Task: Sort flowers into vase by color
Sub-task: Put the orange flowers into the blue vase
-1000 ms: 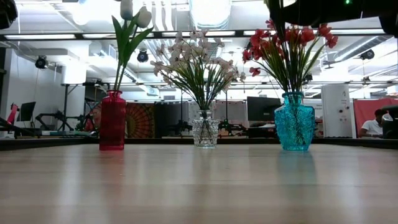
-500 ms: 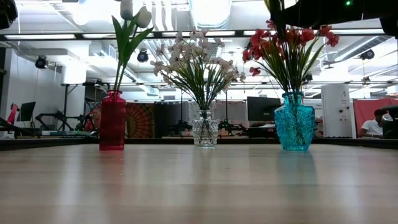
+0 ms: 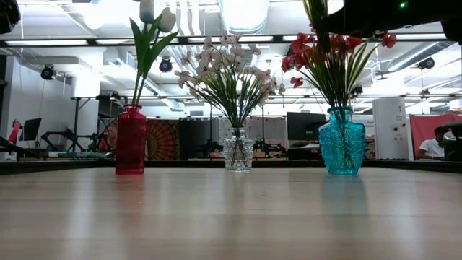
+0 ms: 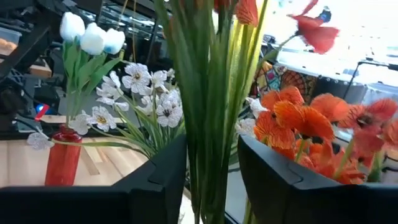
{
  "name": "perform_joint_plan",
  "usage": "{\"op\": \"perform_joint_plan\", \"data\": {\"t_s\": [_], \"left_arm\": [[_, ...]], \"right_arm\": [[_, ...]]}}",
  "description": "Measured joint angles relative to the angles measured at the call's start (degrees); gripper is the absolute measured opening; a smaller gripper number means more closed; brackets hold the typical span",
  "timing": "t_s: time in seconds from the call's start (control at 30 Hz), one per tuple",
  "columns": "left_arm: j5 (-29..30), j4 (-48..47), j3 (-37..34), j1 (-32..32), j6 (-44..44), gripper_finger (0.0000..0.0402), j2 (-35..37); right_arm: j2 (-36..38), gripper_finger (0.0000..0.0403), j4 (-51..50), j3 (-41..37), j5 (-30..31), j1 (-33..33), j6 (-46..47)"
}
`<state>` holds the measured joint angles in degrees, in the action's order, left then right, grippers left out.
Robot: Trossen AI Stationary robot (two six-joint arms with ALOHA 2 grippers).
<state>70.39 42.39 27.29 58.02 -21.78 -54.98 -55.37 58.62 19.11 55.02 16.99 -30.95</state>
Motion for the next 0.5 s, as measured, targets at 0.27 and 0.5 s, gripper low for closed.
{"op": "perform_joint_plan", "data": {"t_s": [0.27, 0.5], "left_arm": [[0.1, 0.0, 0.0, 0.0, 0.0, 0.0105, 0.0], [0.2, 0.0, 0.0, 0.0, 0.0, 0.0105, 0.0]], "right_arm": [[0.0, 0.0178, -3.3, 0.0, 2.5, 0.1, 3.7], [0.0, 0.0201, -3.5, 0.1, 6.6, 1.9, 3.4]]}}
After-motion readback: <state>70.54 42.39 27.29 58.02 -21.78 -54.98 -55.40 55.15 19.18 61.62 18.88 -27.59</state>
